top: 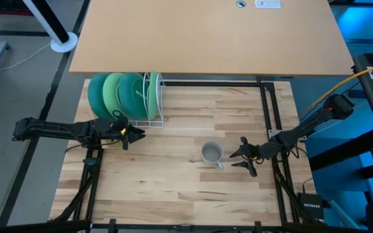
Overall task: Sort dishes
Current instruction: Return to Home Position
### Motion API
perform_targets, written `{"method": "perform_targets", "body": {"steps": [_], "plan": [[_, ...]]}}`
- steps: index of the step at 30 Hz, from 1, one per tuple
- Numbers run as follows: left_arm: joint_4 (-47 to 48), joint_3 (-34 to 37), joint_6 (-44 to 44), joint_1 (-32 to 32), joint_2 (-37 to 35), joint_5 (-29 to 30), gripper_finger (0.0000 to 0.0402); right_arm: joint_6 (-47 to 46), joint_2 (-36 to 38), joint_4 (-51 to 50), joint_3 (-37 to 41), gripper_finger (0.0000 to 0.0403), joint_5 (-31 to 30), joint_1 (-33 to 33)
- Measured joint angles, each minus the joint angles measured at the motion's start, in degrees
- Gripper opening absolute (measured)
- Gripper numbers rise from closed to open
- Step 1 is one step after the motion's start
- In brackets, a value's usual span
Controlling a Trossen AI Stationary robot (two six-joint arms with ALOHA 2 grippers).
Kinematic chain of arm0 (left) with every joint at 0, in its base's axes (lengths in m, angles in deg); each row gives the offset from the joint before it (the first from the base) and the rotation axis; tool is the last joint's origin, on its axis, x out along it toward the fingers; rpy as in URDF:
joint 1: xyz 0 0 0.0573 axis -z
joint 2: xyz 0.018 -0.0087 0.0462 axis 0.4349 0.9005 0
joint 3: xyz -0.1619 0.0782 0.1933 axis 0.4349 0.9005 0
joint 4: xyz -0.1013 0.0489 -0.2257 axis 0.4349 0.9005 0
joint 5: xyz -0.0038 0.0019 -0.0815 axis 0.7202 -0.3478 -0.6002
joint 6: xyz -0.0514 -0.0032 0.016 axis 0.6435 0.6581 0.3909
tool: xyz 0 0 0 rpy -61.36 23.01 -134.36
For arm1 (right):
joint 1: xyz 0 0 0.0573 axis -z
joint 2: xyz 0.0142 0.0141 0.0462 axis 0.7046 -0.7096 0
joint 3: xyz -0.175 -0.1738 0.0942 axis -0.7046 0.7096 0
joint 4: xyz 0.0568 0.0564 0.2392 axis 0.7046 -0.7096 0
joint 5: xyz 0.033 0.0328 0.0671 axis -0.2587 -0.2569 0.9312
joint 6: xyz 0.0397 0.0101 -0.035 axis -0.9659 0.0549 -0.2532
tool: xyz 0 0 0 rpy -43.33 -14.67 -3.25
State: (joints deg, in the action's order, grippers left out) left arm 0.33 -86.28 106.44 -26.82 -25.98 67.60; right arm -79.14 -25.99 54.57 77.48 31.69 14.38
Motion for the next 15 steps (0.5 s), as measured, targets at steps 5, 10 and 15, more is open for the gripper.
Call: {"method": "perform_targets", "body": {"steps": [5,10,15], "plan": [[1.89,-0.02,0.01,-0.01,-0.04,-0.02,0.0143,1.13,1.99,0.89,0.52,0.0195,0.65,0.00],[5.69,-0.02,0.00,0.00,-0.02,-0.02,0.0143,3.93,6.12,1.25,0.56,0.0195,3.84,0.00],[8.85,-0.12,0.00,0.00,0.05,-0.09,0.0143,5.61,12.99,0.91,0.58,0.0195,6.92,0.02]]}}
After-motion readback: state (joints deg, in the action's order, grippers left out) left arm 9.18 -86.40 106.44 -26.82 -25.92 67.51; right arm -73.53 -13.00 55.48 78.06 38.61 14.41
